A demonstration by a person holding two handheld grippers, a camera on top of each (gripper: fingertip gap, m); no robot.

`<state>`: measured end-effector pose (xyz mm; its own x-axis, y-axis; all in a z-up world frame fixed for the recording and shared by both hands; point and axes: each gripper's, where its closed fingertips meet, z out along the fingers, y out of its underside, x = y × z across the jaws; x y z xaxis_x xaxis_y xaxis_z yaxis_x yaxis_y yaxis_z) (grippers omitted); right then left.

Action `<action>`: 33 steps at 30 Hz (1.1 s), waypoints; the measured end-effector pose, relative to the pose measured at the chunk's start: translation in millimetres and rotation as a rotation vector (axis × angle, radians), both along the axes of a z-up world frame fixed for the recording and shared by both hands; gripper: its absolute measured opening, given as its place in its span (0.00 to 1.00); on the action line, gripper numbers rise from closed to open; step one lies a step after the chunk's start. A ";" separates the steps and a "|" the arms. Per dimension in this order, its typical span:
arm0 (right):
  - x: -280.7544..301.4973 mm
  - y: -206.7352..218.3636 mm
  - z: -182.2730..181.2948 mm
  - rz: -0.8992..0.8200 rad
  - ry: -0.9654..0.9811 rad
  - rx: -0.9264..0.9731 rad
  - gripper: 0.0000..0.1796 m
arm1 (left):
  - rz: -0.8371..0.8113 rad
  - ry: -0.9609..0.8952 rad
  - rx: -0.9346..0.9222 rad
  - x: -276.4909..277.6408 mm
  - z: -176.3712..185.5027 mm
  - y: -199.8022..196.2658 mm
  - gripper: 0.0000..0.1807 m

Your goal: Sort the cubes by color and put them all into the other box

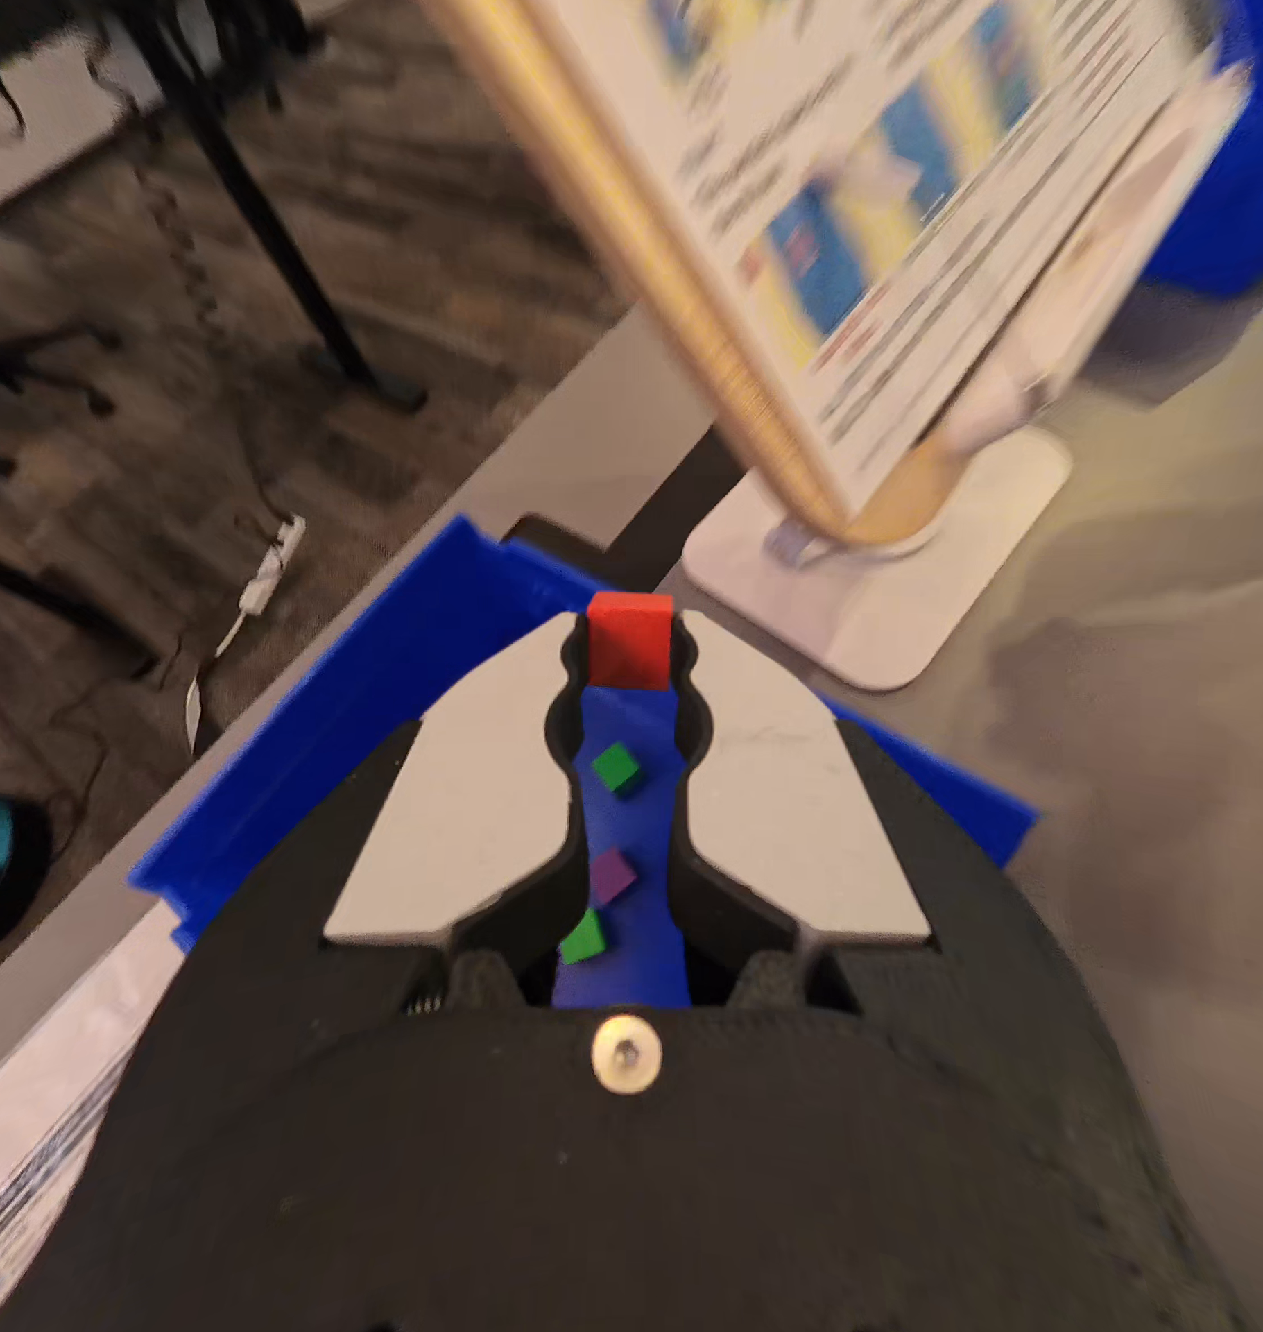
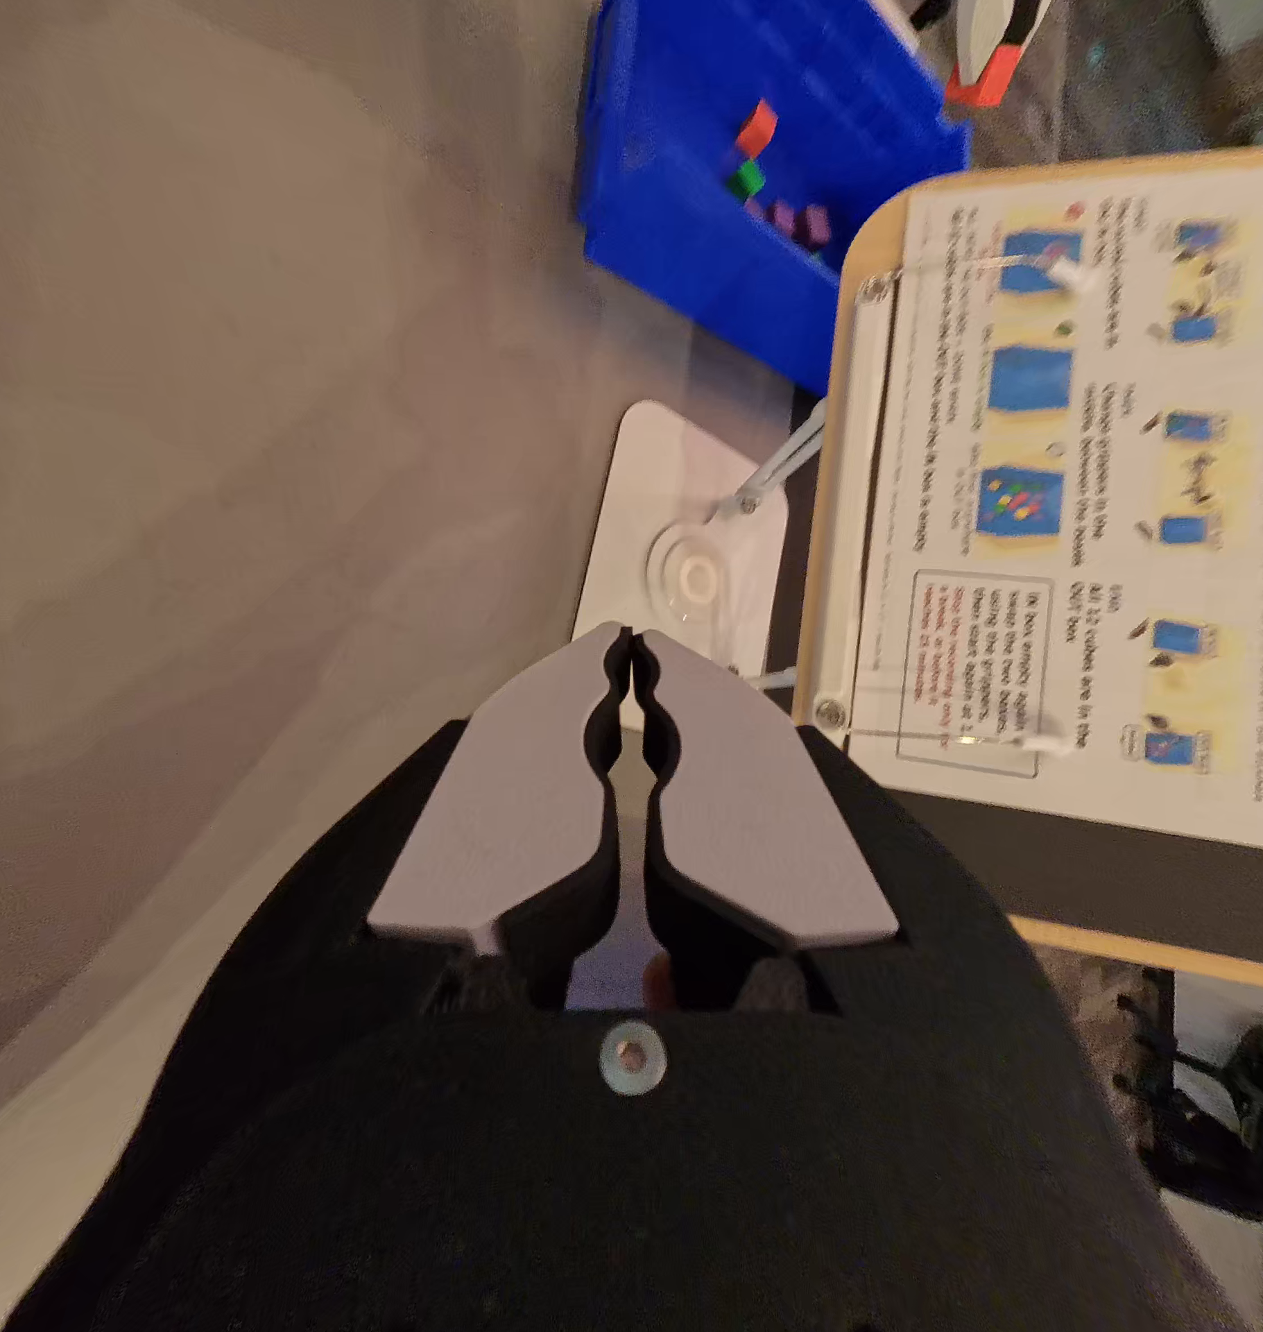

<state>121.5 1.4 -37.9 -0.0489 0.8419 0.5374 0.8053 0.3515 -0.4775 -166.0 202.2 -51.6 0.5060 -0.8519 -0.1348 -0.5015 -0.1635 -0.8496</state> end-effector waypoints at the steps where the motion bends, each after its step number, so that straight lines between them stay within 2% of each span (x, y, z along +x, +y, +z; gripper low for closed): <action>1: -5.9 -0.1 2.9 0.012 0.026 0.012 0.00 | -0.026 -0.042 0.021 8.1 14.4 -10.3 0.12; 4: -22.8 2.7 14.1 0.037 0.110 0.085 0.00 | -0.115 -0.162 0.061 36.2 49.3 -44.1 0.12; 10: -49.2 6.6 42.2 0.068 0.308 0.269 0.07 | -0.349 -0.371 0.054 106.9 88.6 -113.7 0.12; 17: -65.5 0.8 64.4 0.105 0.442 0.532 0.20 | -0.625 -0.605 -0.102 180.8 98.9 -178.7 0.11; 25: -71.0 -7.9 73.0 0.145 0.491 0.699 0.20 | -0.755 -0.703 -0.269 219.2 81.7 -200.9 0.11; 33: -77.5 -6.7 60.7 0.169 0.442 0.705 0.19 | -0.848 -0.753 -0.314 225.1 78.5 -212.9 0.11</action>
<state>43.9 -5.4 22.9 0.1948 0.3028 0.9330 0.5061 0.7837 -0.3600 59.1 -10.7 26.9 -0.3764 -0.8970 0.2318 0.0613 -0.2737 -0.9599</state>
